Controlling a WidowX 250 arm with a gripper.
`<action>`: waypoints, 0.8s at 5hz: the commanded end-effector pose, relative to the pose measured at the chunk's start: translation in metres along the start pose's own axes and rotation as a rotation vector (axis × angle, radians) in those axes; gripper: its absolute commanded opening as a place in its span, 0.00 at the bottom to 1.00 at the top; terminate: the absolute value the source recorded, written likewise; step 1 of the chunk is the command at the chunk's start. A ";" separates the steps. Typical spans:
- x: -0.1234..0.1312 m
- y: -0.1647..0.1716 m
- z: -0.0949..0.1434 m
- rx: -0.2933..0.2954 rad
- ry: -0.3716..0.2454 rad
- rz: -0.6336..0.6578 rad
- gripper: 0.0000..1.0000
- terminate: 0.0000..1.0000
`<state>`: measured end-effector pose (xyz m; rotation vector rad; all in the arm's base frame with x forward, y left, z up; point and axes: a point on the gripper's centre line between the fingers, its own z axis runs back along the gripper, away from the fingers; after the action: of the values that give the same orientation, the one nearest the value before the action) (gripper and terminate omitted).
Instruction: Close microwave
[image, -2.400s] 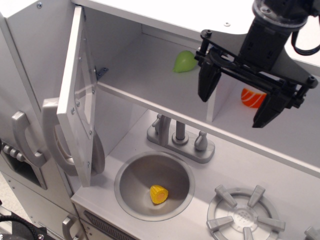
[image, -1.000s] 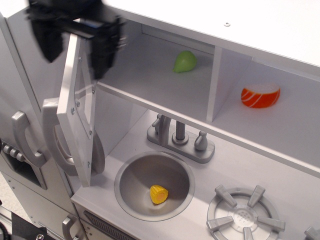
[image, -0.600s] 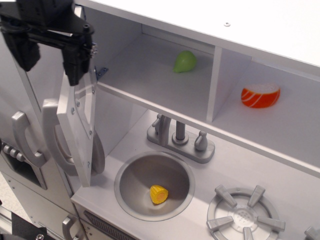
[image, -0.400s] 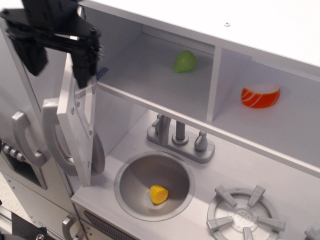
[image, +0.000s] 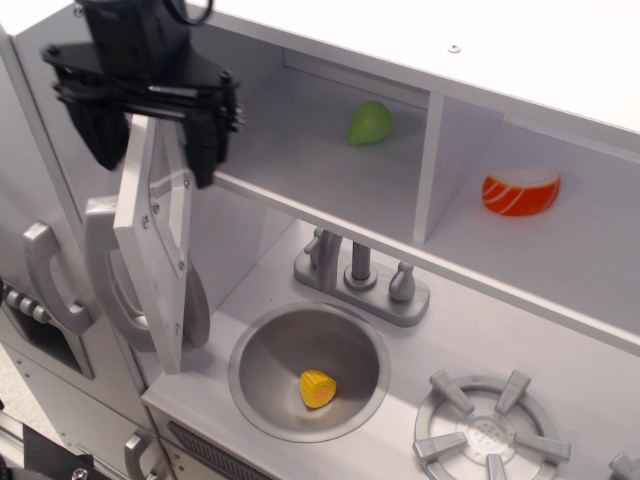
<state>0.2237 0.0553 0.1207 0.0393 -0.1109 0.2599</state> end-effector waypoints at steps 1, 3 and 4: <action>0.017 -0.031 -0.001 0.000 -0.048 -0.023 1.00 0.00; 0.024 -0.091 0.030 -0.099 -0.057 0.002 1.00 0.00; 0.017 -0.115 0.058 -0.180 -0.059 -0.050 1.00 0.00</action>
<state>0.2606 -0.0536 0.1596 -0.1184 -0.1336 0.1997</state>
